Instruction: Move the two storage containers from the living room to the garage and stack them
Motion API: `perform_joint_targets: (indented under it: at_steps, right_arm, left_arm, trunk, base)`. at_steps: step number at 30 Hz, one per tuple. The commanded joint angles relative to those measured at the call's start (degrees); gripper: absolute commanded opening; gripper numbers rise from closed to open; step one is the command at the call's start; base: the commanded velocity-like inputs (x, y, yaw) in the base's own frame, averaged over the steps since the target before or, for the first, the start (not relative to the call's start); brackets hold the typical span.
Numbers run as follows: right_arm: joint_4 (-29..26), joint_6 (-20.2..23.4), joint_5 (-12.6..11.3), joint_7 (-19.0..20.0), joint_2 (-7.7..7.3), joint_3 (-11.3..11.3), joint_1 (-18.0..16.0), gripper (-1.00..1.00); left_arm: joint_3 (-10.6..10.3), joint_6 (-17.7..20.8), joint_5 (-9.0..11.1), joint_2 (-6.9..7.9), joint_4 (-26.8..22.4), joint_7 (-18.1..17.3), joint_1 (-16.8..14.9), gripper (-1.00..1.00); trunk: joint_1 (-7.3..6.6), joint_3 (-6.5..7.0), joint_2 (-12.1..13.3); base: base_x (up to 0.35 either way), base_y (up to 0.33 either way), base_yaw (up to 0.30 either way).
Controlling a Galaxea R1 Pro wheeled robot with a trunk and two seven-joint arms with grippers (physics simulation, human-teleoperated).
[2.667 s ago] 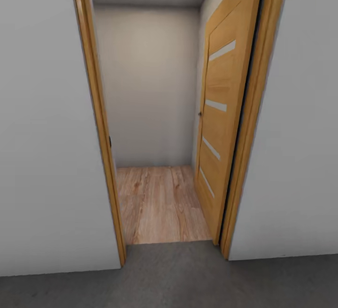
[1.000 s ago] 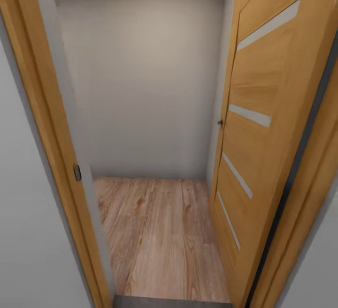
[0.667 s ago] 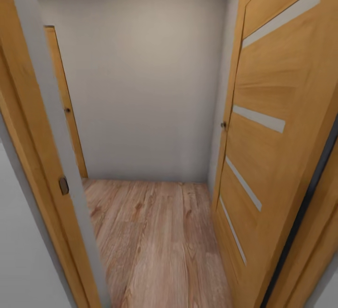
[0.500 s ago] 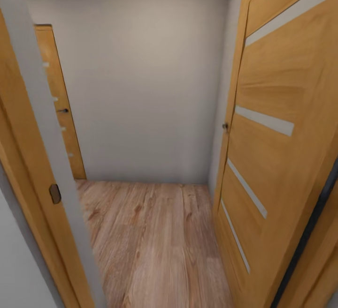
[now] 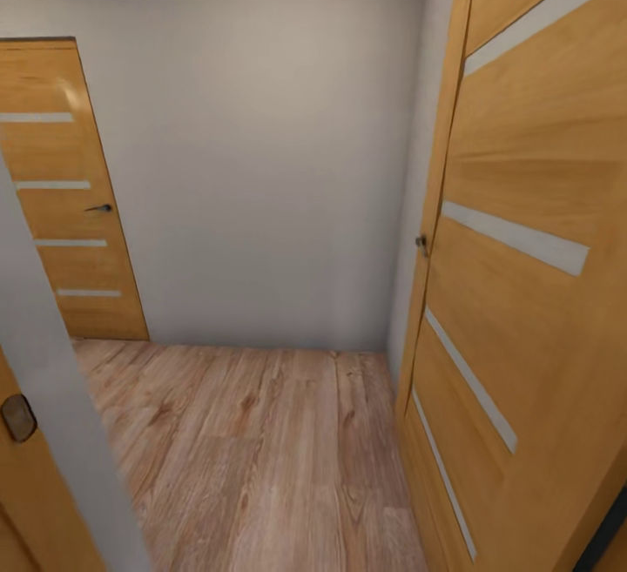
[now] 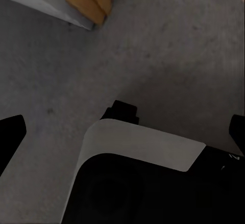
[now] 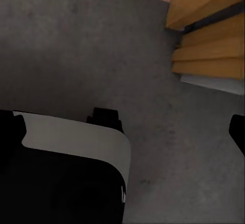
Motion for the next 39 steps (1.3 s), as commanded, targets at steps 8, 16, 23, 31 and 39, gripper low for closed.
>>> perform_joint_targets:
  at_steps: [8, 16, 23, 31, 39]
  right_arm:
    - [0.2, -0.3, -0.6, 0.0, 0.11, 0.5, -0.1, 1.0]
    - [0.2, -0.3, -0.6, 0.0, 0.12, 0.5, -0.1, 1.0]
    - [0.2, -0.3, -0.6, 0.0, -0.01, 0.5, -0.1, 1.0]
    - [0.2, -0.1, -0.6, 0.0, -0.02, 0.6, -0.1, 1.0]
    - [0.2, -0.2, -0.6, 0.0, -0.02, 0.6, -0.1, 1.0]
  left_arm:
    - [-0.3, -0.3, 0.4, -0.02, 0.0, 0.2, 0.0, 1.0]
    - [-0.2, -0.3, 0.5, -0.02, 0.0, 0.2, 0.0, 1.0]
    - [-0.2, -0.3, 0.5, 0.05, 0.0, 0.2, 0.0, 1.0]
    - [-0.2, -0.3, 0.5, 0.07, 0.0, 0.2, 0.0, 1.0]
    - [-0.2, -0.3, 0.5, 0.07, 0.0, 0.2, 0.0, 1.0]
  trunk:
    - [0.03, -0.06, 0.0]
    - [0.03, -0.06, 0.0]
    - [0.03, -0.06, 0.0]
    - [0.03, -0.06, 0.0]
    - [0.03, -0.06, 0.0]
  base:
    - [0.201, -0.113, 0.0]
    - [0.015, -0.008, 0.0]
    - [0.121, 0.0, 0.0]
    - [0.304, 0.0, 0.0]
    - [0.321, 0.0, 0.0]
